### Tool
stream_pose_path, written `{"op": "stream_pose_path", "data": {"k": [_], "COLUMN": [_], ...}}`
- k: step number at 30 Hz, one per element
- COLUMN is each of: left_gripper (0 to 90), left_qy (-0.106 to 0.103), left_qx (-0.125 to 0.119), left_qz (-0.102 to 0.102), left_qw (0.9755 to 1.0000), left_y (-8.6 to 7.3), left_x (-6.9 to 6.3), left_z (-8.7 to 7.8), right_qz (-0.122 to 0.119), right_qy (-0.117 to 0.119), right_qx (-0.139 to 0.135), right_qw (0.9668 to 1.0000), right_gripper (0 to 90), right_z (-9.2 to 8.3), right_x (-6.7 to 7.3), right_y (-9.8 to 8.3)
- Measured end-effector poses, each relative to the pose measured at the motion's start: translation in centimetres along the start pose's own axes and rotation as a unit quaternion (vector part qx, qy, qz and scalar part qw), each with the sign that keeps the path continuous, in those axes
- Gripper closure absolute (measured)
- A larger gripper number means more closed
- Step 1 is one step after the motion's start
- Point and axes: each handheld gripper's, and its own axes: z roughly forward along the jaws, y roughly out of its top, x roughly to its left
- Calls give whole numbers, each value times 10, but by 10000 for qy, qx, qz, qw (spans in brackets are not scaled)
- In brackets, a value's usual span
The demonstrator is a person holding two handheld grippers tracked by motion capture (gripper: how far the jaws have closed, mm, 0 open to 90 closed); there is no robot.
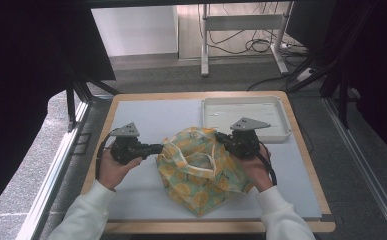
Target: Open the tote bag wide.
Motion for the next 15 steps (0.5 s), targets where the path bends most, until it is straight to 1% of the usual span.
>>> {"op": "stream_pose_path", "data": {"k": [4,5,6,8,12,15], "left_gripper": [900,900,900,900,900,900], "left_qy": [-47,-60,-76,-120,-181,-232], "left_qx": [-21,-30,-27,-33,-12,27], "left_qz": [-19,-27,-35,-53,-36,-28], "left_qw": [10000,10000,10000,9999,9998,9997], "left_y": [-10,-12,-14,-19,-28,-35], "left_x": [-2,-2,-3,-5,-12,-16], "left_z": [-6,-7,-8,-10,-12,-13], "right_qz": [2,9,9,26,154,217], "right_qy": [-50,-53,-53,-47,-31,-66], "right_qx": [-12,-18,-18,-16,68,149], "right_qw": [10000,10000,10000,10000,9999,9996], "right_gripper": [879,879,879,879,879,879], "right_z": [4,7,7,11,20,28], "right_x": [-10,-15,-15,-20,-32,-38], "right_y": [6,9,9,12,17,17]}}
